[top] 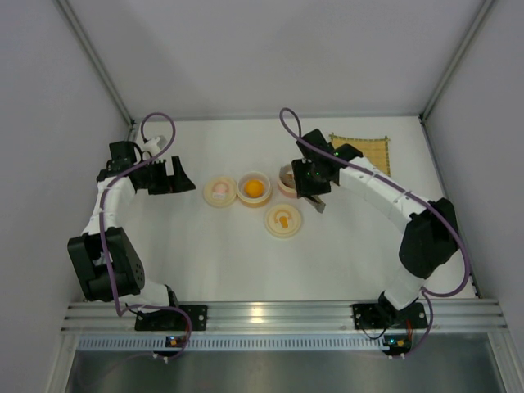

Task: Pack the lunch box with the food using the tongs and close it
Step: Place the fake food in the packing box.

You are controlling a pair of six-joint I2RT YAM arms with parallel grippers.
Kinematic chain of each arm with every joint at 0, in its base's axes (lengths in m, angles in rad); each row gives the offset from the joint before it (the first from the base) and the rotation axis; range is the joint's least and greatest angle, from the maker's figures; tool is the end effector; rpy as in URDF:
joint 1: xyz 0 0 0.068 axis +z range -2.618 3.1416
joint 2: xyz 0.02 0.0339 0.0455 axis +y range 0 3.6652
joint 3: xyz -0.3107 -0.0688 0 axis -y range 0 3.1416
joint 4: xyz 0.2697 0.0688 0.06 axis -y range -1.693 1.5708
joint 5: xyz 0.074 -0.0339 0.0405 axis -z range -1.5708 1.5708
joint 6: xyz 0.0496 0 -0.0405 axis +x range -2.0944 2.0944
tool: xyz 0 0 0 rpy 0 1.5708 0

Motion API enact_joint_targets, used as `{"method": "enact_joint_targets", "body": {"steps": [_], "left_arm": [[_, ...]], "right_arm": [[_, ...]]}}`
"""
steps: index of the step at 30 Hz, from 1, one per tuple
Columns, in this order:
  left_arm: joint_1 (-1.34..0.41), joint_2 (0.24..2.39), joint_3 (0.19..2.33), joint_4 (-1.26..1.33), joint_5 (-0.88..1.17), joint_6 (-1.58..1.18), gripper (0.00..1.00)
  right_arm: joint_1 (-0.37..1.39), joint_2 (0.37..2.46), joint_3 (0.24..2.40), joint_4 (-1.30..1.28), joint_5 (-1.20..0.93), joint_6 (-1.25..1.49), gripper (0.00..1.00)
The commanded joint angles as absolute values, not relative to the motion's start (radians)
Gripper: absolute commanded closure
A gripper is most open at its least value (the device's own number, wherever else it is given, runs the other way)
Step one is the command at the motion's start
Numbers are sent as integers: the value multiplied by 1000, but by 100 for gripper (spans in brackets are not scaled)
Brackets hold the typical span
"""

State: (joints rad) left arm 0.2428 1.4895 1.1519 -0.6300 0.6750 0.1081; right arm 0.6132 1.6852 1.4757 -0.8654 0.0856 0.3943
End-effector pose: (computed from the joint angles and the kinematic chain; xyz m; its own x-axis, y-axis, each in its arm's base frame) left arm 0.3307 0.0500 0.2976 -0.7778 -0.1059 -0.6195 0.2417 0.8595 -0.4504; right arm 0.3218 0.2212 0.3162 -0.8716 -0.1453 -0.4682 -0.2223 0.9684 0.1134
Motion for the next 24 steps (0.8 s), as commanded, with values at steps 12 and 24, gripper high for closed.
{"method": "enact_joint_targets", "body": {"steps": [12, 24], "left_arm": [[249, 1468, 1169, -614, 695, 123, 2], [249, 1443, 1167, -629, 673, 146, 2]], "right_arm": [[643, 1651, 1558, -818, 109, 380, 45], [637, 1578, 1629, -859, 221, 305, 60]]}}
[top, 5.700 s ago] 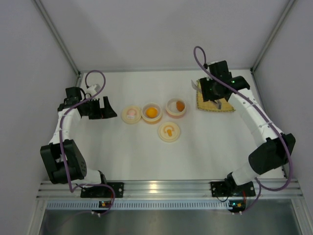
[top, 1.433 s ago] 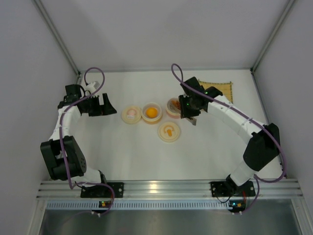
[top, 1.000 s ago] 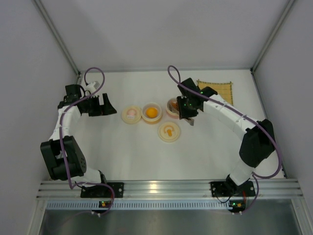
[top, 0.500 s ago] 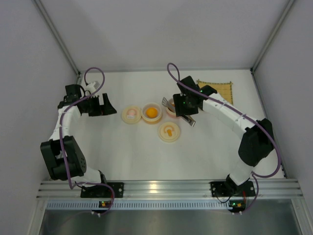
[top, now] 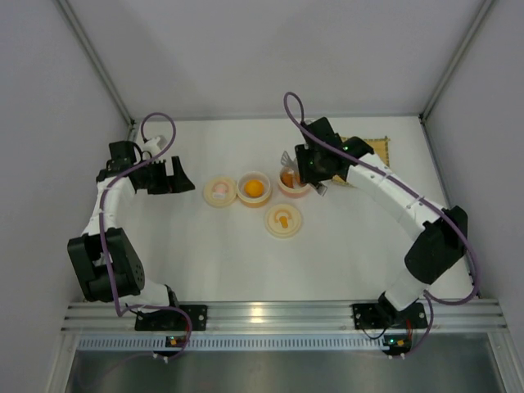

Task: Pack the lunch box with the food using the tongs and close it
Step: Place the fake food in the packing box, then place the clamp on the plate.

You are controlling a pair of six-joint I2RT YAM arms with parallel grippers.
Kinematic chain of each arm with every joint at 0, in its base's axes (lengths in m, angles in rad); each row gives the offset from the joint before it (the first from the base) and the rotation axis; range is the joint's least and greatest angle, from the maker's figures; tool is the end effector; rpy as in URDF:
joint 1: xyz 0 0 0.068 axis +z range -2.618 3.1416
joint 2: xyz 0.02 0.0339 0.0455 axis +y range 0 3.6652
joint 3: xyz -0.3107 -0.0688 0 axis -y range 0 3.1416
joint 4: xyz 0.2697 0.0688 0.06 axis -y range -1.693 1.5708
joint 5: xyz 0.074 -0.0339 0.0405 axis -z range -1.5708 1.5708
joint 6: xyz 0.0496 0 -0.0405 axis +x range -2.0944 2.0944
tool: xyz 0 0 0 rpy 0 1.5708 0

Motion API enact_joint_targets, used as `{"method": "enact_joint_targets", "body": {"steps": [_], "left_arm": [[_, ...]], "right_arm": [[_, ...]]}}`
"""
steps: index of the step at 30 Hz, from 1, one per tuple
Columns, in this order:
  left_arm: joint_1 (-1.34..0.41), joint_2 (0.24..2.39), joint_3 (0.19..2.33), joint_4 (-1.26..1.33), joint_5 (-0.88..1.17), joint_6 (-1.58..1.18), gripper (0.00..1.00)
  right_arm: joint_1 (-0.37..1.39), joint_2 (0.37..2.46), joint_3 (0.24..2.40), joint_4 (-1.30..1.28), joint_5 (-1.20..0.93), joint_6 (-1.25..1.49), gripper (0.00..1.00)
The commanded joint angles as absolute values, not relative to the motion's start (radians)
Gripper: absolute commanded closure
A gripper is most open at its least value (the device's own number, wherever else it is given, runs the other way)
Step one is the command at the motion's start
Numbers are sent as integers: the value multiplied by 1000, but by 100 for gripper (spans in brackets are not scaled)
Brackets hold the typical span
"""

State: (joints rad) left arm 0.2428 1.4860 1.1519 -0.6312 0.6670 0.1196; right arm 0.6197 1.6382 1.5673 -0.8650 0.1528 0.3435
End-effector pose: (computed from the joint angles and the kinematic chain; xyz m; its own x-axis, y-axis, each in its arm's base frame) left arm 0.3301 0.0501 0.2984 -0.7742 -0.0952 -0.6258 0.2470 0.8648 -0.4371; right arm 0.3196 0.2187 0.3652 -0.7857 -0.1517 -0.5997 -0.2506 0.9644 0.0844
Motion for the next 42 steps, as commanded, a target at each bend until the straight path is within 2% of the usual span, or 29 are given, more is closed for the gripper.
{"method": "enact_joint_targets", "body": {"steps": [1, 3, 9, 21, 30, 42], "left_arm": [[249, 1439, 1167, -630, 673, 146, 2], [249, 1431, 1170, -635, 669, 150, 2], [249, 1424, 1170, -638, 663, 155, 2], [249, 1442, 1169, -626, 667, 152, 2], [249, 1451, 1164, -617, 676, 143, 2], [249, 1447, 1140, -601, 664, 153, 2]], "right_arm": [[635, 1577, 1632, -865, 233, 298, 61], [626, 1571, 1631, -874, 268, 276, 64], [591, 1487, 1600, -859, 340, 229, 65], [420, 1397, 1394, -801, 561, 80, 66], [411, 1523, 1378, -750, 692, 69, 64], [403, 1631, 1241, -543, 666, 8, 61]]}}
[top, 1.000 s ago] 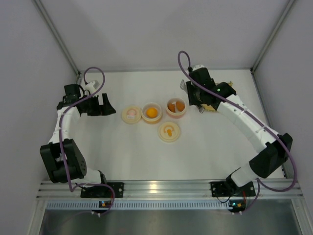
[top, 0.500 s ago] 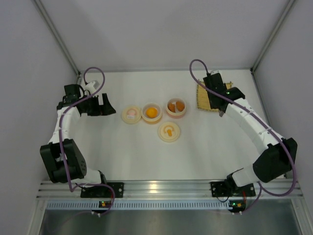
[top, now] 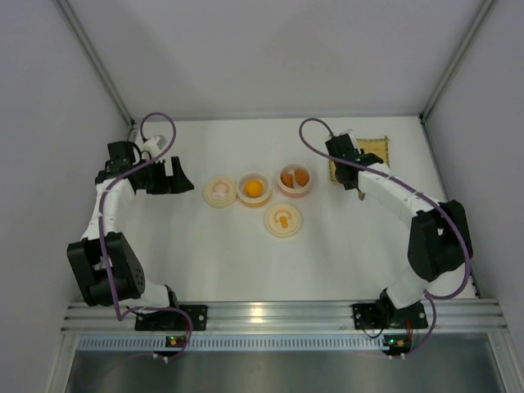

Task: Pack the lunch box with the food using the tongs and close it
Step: Place the clamp on the plate.

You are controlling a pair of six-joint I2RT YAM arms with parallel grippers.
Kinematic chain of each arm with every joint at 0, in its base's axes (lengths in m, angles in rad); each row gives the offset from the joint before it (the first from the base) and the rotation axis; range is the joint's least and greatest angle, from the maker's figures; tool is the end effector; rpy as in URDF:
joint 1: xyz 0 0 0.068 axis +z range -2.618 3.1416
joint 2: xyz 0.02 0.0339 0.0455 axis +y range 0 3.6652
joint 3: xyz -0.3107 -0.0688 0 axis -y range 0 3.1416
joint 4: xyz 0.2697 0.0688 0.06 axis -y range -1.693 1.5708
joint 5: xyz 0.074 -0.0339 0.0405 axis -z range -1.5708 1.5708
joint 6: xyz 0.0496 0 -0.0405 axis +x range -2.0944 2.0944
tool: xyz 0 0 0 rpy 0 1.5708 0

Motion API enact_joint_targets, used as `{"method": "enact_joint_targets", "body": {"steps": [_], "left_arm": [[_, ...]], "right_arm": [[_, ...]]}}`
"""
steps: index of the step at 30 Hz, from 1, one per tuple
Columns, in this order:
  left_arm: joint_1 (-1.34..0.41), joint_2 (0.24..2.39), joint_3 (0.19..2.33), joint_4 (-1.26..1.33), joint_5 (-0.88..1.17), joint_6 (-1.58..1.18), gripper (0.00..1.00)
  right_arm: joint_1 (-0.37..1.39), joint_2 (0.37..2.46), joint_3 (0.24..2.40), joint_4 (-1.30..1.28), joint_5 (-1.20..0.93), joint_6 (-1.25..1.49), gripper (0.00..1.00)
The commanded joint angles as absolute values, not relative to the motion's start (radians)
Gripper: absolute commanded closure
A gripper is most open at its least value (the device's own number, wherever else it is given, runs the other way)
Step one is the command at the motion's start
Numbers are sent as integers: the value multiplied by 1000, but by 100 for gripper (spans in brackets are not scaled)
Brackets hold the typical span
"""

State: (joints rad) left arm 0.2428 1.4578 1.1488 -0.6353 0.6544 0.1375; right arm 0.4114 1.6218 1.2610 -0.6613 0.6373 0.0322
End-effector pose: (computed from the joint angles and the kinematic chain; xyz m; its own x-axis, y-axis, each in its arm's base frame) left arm 0.3243 0.0492 0.3055 -0.7576 -0.0756 -0.6484 0.2620 0.8746 -0.4081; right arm 0.3498 0.1204 0.2876 -0.7828 -0.3133 -0.5376 -0.0117 0.8713 -0.4906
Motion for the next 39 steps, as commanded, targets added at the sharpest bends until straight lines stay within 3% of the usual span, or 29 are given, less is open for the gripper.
{"method": "enact_joint_targets", "body": {"steps": [1, 10, 34, 37, 39], "left_arm": [[249, 1450, 1140, -601, 667, 147, 2], [247, 1454, 1152, -604, 672, 141, 2], [249, 1462, 1160, -600, 683, 132, 2], [249, 1459, 1163, -604, 680, 137, 2], [249, 1459, 1169, -610, 673, 146, 2]], "right_arm": [[402, 1634, 1230, -537, 672, 8, 61], [403, 1646, 1135, -476, 663, -15, 57], [402, 1833, 1178, -572, 601, 47, 56], [402, 1836, 1175, -569, 588, 58, 52], [402, 1827, 1181, -577, 588, 63, 44]]}}
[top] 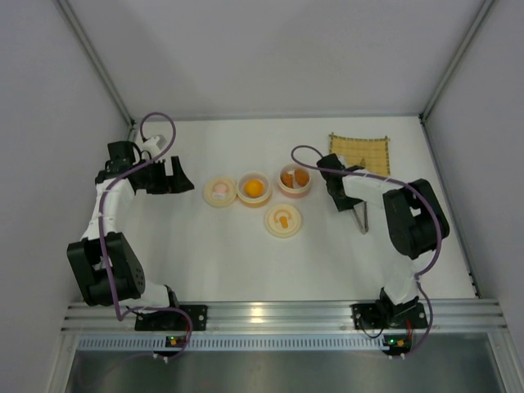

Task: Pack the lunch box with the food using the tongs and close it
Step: Place the clamp on the plate.

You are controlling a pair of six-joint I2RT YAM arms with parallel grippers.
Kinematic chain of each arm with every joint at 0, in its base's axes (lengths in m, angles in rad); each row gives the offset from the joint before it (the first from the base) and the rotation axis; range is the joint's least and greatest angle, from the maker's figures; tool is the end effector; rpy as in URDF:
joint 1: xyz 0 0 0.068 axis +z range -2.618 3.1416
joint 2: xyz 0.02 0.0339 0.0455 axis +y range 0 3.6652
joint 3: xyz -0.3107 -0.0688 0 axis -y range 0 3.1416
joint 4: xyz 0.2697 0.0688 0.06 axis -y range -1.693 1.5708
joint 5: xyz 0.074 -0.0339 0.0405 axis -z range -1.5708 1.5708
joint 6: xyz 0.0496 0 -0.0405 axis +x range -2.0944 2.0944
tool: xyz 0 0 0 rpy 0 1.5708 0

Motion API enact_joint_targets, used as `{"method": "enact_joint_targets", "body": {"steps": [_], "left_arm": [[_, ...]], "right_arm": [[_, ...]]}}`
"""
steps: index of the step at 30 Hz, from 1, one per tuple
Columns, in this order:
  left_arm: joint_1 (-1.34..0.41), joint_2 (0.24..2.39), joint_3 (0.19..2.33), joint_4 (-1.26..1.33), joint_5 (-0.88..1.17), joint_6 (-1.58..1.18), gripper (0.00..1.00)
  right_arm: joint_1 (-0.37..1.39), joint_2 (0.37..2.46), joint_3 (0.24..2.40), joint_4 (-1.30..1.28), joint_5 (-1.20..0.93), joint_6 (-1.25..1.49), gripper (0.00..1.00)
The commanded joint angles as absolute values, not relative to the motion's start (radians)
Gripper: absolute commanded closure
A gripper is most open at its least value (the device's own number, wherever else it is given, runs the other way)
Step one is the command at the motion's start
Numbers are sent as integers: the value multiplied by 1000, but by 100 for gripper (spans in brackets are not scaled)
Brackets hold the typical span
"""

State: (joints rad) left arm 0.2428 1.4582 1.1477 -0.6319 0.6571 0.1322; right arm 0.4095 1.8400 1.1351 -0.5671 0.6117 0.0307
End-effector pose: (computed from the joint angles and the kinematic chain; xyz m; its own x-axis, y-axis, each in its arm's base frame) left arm 0.3245 0.0492 0.3053 -0.7575 -0.0801 -0.6479 0.2603 0.8730 -0.4123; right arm 0.3605 0.1254 0.1744 -0.8815 -0.3552 -0.3111 -0.1439 0.8296 -0.5395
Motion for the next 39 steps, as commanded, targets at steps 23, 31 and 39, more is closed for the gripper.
{"method": "enact_joint_targets", "body": {"steps": [23, 31, 39], "left_arm": [[137, 1387, 1160, -868, 747, 423, 11], [-181, 1382, 1097, -686, 712, 293, 28], [-310, 1456, 1049, -387, 793, 135, 32]], "right_arm": [[420, 1299, 1187, -549, -111, 198, 31], [483, 1336, 1078, -457, -163, 340, 56], [584, 1471, 1037, -361, -98, 466, 59]]}}
